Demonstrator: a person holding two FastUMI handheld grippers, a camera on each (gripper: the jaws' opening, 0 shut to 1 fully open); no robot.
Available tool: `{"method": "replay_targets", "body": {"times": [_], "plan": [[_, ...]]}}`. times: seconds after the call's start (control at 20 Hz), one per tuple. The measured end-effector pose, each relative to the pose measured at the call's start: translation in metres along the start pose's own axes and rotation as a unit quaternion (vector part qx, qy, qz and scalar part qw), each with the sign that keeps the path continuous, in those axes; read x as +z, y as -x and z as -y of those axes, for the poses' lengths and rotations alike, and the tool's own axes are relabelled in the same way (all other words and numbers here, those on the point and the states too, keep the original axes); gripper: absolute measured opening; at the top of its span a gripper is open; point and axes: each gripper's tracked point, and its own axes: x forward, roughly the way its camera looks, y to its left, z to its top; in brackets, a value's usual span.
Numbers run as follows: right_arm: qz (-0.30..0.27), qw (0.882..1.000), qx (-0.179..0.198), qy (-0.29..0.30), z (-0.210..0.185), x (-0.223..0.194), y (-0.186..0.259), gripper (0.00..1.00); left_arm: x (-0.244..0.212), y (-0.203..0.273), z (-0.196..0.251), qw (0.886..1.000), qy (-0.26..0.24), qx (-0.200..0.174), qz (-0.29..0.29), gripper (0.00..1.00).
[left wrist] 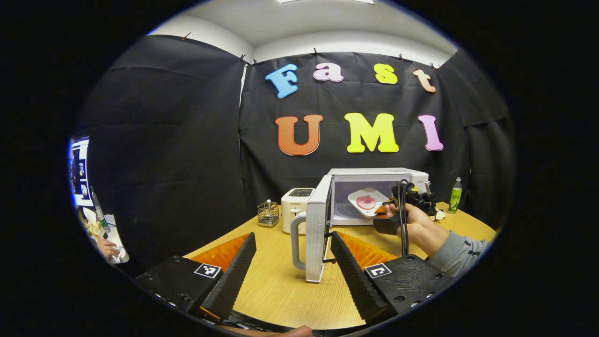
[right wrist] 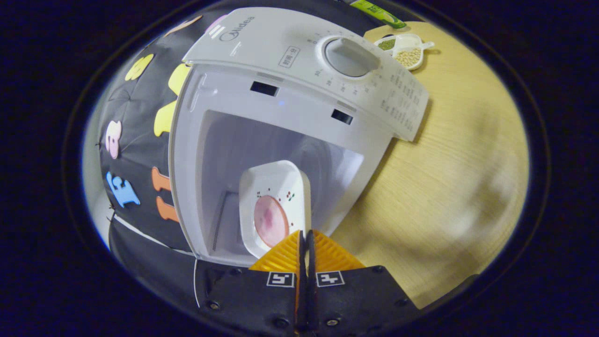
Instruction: Open the microwave oven with the left hand, put the food in, and close the microwave oven.
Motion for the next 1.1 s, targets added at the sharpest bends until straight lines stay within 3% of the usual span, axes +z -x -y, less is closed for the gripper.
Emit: {"method": "replay_targets", "body": {"times": [0.1,0.3,0.35,0.4,0.45,0.5,0.8,0.85,0.9,0.95,1.0,1.1], "plan": [[0.032,0.999,0.008,0.006,-0.004,0.012,-0.019,0.0,-0.002,-0.006,0.0,1.0,-0.001,0.0,-0.003,0.95],[0.083,0.996,0.011,0.029,-0.004,0.03,-0.049,0.04,-0.01,-0.012,-0.002,1.0,-0.001,0.003,-0.013,0.95],[0.093,0.995,0.009,0.034,-0.001,0.035,-0.054,0.0,-0.013,-0.013,-0.001,1.0,-0.001,0.003,-0.015,0.95],[0.101,0.994,0.01,0.036,0.001,0.037,-0.058,0.05,-0.016,-0.015,-0.001,1.0,-0.002,0.003,-0.017,0.95],[0.1,0.994,0.005,0.033,0.004,0.037,-0.061,0.0,-0.02,-0.016,-0.002,1.0,-0.003,0.004,-0.021,0.96],[0.103,0.994,0.0,0.031,0.008,0.038,-0.063,0.05,-0.023,-0.018,-0.002,1.0,-0.002,0.004,-0.025,0.95],[0.134,0.989,-0.003,0.063,0.009,0.046,-0.066,0.12,-0.03,-0.018,-0.005,0.999,0.006,0.003,-0.036,0.95],[0.139,0.988,-0.005,0.073,0.009,0.048,-0.067,0.05,-0.031,-0.018,-0.006,0.999,0.009,0.004,-0.037,0.95],[0.146,0.985,-0.008,0.088,0.01,0.048,-0.067,0.12,-0.032,-0.018,-0.006,0.999,0.012,0.003,-0.038,0.95],[0.155,0.982,-0.011,0.103,0.01,0.049,-0.064,0.01,-0.032,-0.018,-0.006,0.999,0.015,0.003,-0.038,0.95],[0.164,0.979,-0.016,0.12,0.01,0.05,-0.064,0.18,-0.034,-0.018,-0.006,0.999,0.017,0.002,-0.04,0.84],[0.179,0.969,-0.03,0.165,0.011,0.053,-0.061,0.25,-0.035,-0.019,-0.007,0.999,0.017,0.003,-0.04,0.84]]}}
